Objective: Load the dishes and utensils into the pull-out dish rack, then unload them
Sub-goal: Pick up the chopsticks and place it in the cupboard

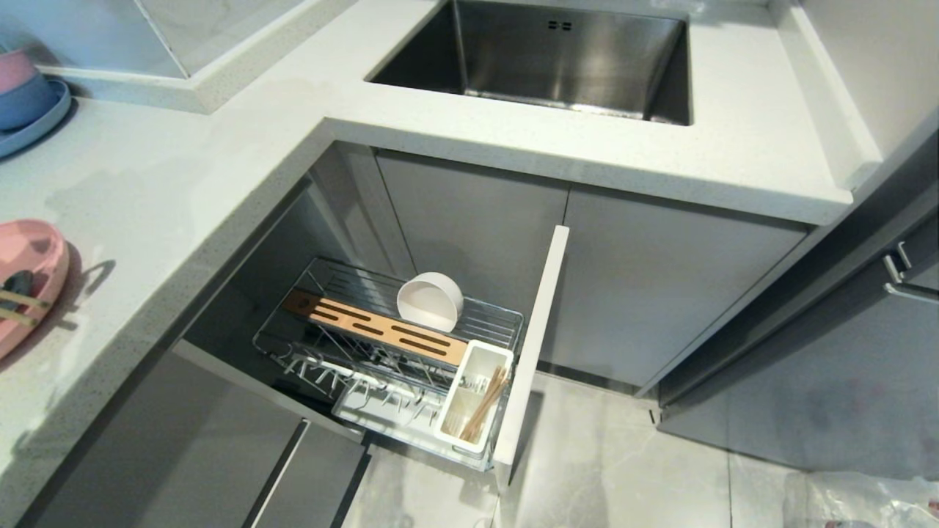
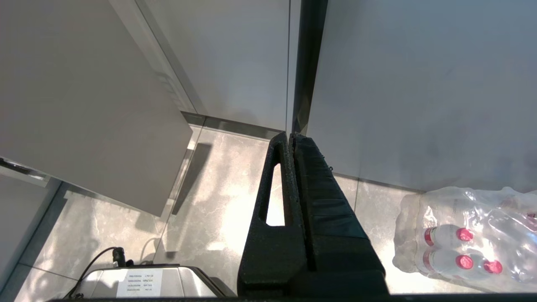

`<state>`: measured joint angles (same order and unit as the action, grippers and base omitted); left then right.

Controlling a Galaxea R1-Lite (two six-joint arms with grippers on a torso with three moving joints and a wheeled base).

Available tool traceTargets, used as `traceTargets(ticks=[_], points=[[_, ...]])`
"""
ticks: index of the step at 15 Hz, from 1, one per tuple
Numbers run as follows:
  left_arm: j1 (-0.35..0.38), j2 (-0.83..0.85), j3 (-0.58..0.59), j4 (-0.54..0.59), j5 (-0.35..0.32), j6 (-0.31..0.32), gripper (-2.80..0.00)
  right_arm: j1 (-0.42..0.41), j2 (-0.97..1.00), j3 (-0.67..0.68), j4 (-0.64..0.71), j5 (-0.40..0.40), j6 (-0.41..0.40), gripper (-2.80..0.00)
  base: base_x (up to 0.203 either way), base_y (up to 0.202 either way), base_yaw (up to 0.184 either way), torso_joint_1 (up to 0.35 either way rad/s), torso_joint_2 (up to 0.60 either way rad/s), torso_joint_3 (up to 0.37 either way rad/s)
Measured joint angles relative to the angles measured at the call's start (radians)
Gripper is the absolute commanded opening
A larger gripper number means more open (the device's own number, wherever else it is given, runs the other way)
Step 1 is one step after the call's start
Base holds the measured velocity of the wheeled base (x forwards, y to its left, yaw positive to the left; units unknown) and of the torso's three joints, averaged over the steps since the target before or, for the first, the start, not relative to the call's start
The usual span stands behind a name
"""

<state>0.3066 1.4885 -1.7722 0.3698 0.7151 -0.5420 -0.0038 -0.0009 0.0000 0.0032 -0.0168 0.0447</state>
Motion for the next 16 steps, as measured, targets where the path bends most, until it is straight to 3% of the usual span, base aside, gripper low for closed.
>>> traceTargets(ticks=[5, 6, 11, 14, 16], points=[[0.073, -0.027, 0.018, 0.453, -0.214, -0.093, -2.80, 0.000, 0.000, 0.000, 0.000, 0.000, 0.000, -2.80, 0.000, 0.000, 0.000, 0.000, 0.00, 0.000], [0.077, -0.045, 0.022, 0.502, -0.223, -0.106, -2.80, 0.000, 0.000, 0.000, 0.000, 0.000, 0.000, -2.80, 0.000, 0.000, 0.000, 0.000, 0.00, 0.000], [0.123, -0.083, 0.060, 0.529, -0.260, -0.230, -2.80, 0.000, 0.000, 0.000, 0.000, 0.000, 0.000, -2.80, 0.000, 0.000, 0.000, 0.000, 0.00, 0.000], [0.166, -0.073, 0.089, 0.532, -0.332, -0.242, -2.80, 0.000, 0.000, 0.000, 0.000, 0.000, 0.000, -2.80, 0.000, 0.000, 0.000, 0.000, 0.00, 0.000], [0.184, -0.067, 0.094, 0.539, -0.417, -0.243, -2.80, 0.000, 0.000, 0.000, 0.000, 0.000, 0.000, -2.80, 0.000, 0.000, 0.000, 0.000, 0.00, 0.000]])
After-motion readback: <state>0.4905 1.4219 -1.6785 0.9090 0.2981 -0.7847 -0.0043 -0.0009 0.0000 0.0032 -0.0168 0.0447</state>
